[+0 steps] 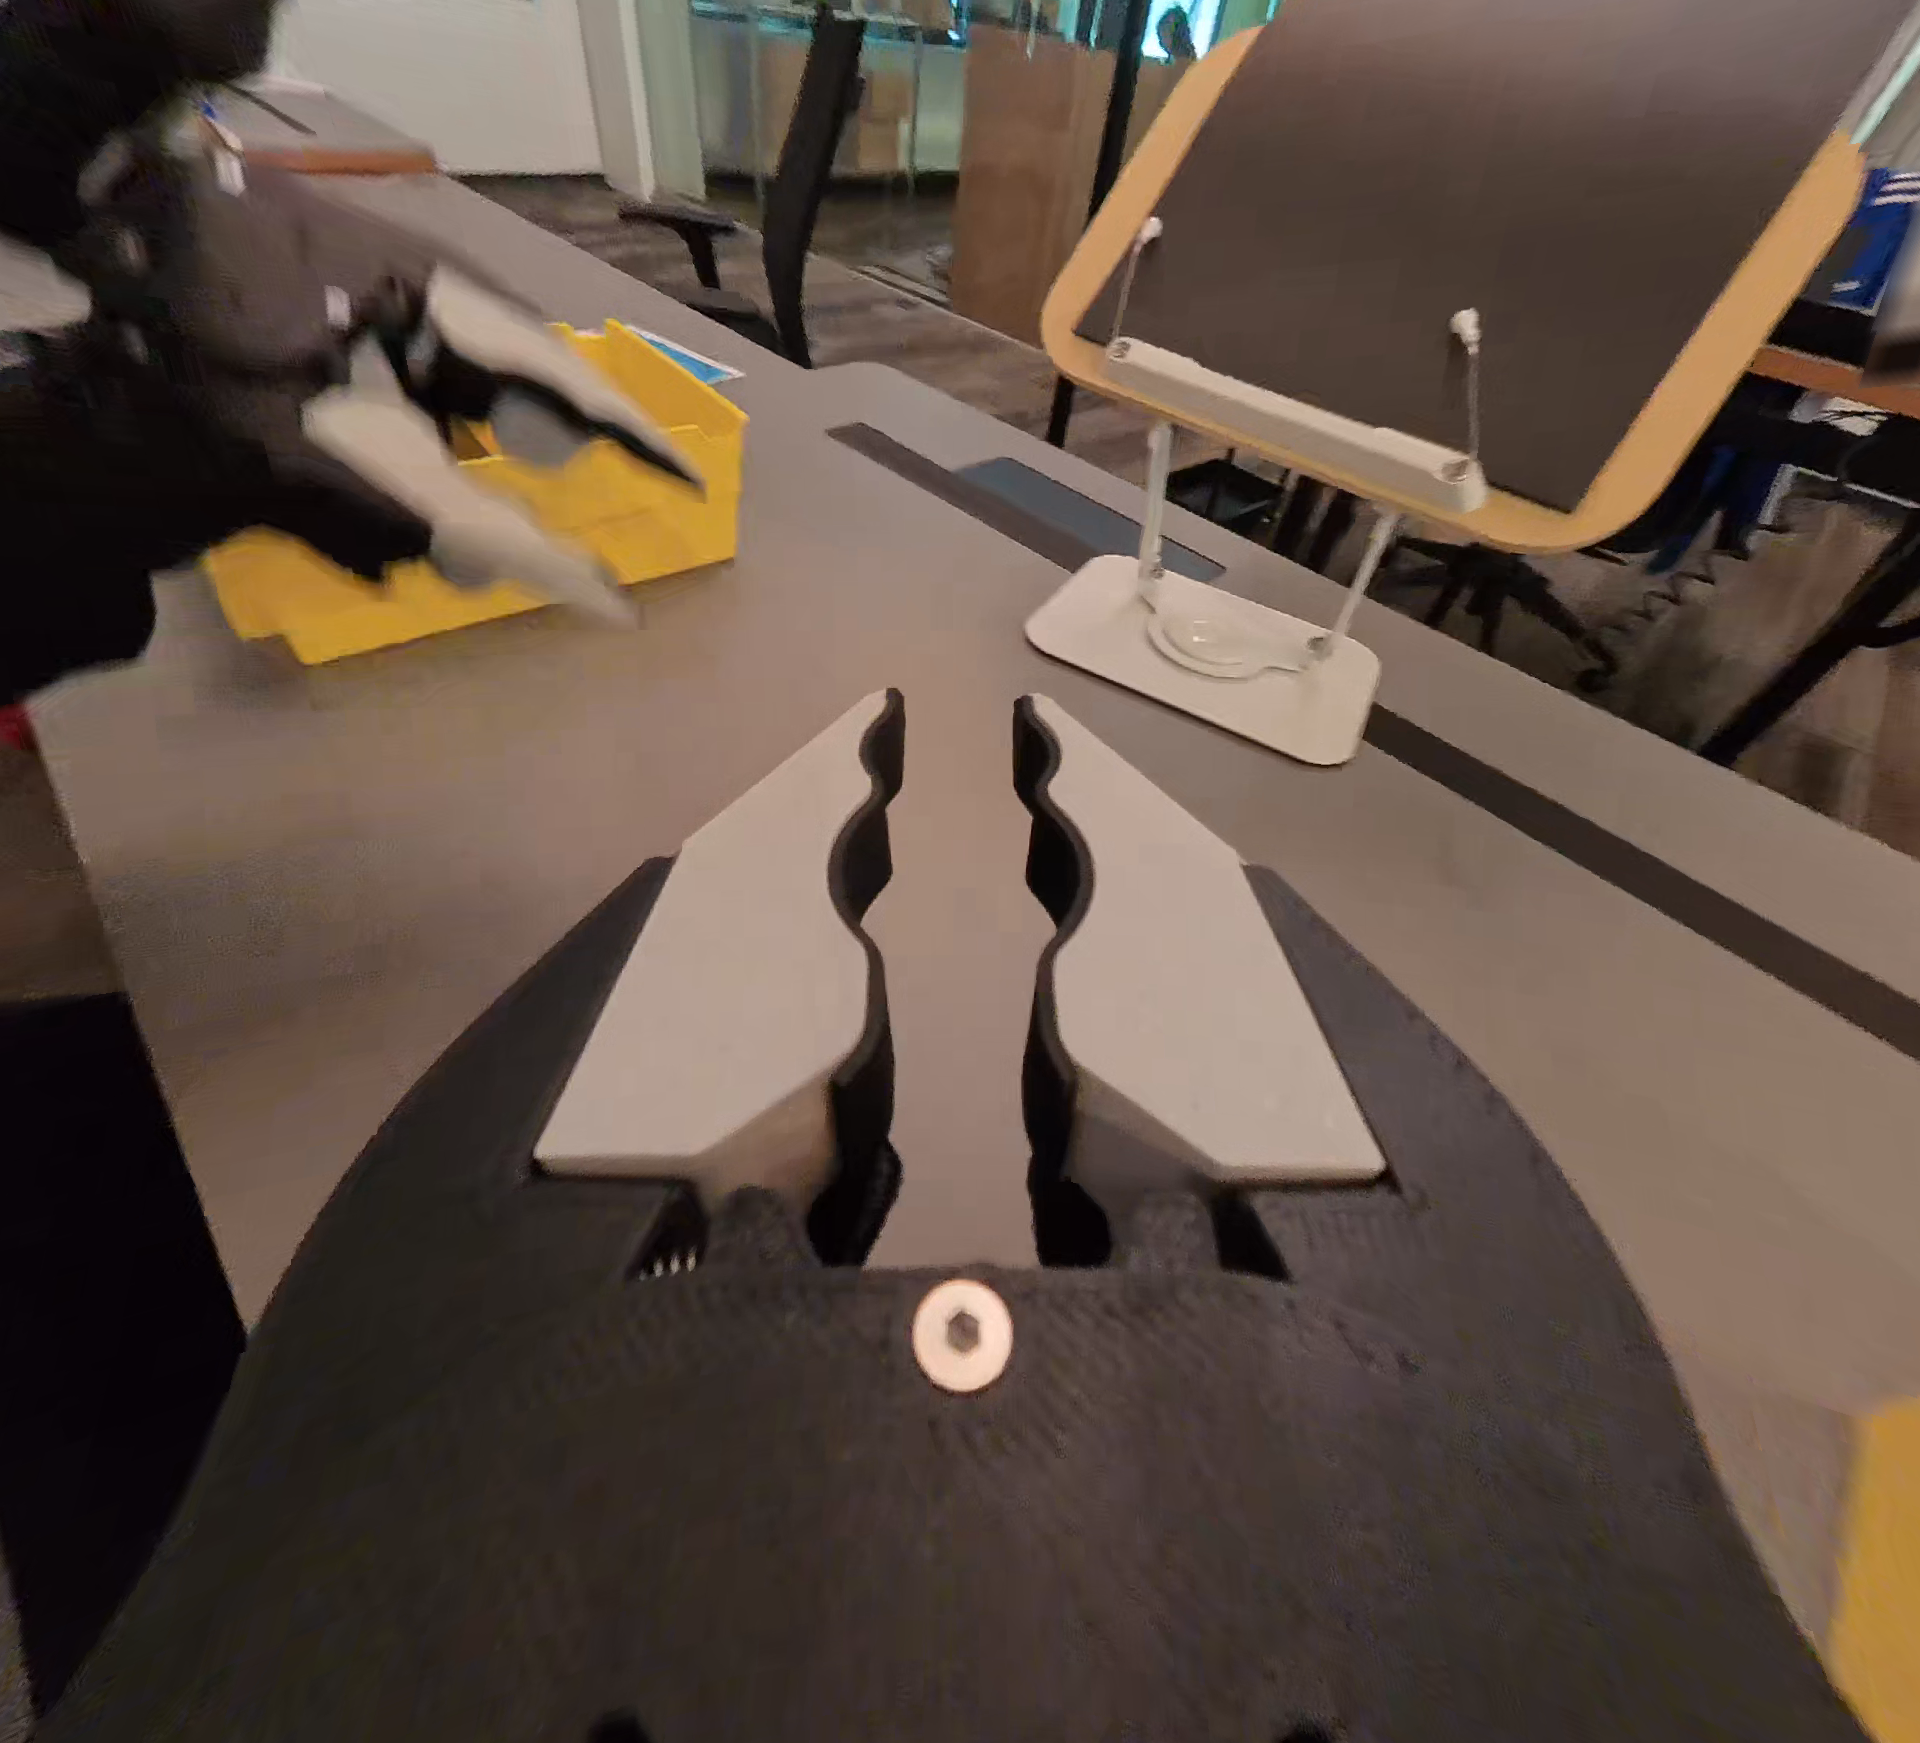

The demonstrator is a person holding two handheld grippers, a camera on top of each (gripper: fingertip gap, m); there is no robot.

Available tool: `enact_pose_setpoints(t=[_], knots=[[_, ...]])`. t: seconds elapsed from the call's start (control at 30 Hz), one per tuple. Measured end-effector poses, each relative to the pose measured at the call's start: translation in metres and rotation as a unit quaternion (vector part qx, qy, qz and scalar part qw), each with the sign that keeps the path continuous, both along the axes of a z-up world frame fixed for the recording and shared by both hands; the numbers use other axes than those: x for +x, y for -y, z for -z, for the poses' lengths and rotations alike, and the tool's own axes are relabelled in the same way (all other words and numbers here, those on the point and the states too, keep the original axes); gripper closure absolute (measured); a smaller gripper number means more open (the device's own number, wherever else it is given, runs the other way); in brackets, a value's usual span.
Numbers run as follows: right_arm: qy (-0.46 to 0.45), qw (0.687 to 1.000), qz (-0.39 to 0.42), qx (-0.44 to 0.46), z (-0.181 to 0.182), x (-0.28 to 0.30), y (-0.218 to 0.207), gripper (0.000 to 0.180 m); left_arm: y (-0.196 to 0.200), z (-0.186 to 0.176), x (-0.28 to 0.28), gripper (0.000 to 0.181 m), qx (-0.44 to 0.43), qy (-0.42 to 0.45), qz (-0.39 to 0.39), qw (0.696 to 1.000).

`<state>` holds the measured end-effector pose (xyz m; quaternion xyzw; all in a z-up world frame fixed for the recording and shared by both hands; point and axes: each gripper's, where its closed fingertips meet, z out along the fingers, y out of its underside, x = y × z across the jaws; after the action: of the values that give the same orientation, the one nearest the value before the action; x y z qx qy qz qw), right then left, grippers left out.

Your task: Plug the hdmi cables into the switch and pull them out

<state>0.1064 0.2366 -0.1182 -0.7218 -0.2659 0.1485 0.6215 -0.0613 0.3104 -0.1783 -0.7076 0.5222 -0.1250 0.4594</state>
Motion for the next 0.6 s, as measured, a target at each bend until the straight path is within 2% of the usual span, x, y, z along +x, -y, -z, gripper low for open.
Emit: enact_pose_setpoints(t=[0.07, 0.13, 0.33, 0.47, 0.6], knots=[[-0.013, 1.000, 0.008, 0.000, 0.015, -0.004, 0.000, 0.163, -0.031, -0.029, -0.052, 0.118, 0.005, -0.011, -0.056, 0.998], [-0.027, 1.000, 0.003, -0.007, 0.030, -0.009, 0.001, 0.163, -0.063, -0.036, -0.107, 0.121, 0.003, -0.044, -0.094, 0.995], [-0.037, 0.998, -0.030, -0.049, 0.079, -0.026, 0.004, 0.163, -0.129, 0.041, -0.253, 0.118, -0.122, -0.261, -0.144, 0.947], [-0.037, 0.995, -0.048, -0.073, 0.101, -0.036, 0.001, 0.163, -0.144, 0.088, -0.287, 0.110, -0.191, -0.301, -0.119, 0.927], [-0.024, 0.993, -0.069, -0.092, 0.122, -0.048, 0.005, 0.163, -0.160, 0.122, -0.300, 0.106, -0.218, -0.347, -0.109, 0.905]])
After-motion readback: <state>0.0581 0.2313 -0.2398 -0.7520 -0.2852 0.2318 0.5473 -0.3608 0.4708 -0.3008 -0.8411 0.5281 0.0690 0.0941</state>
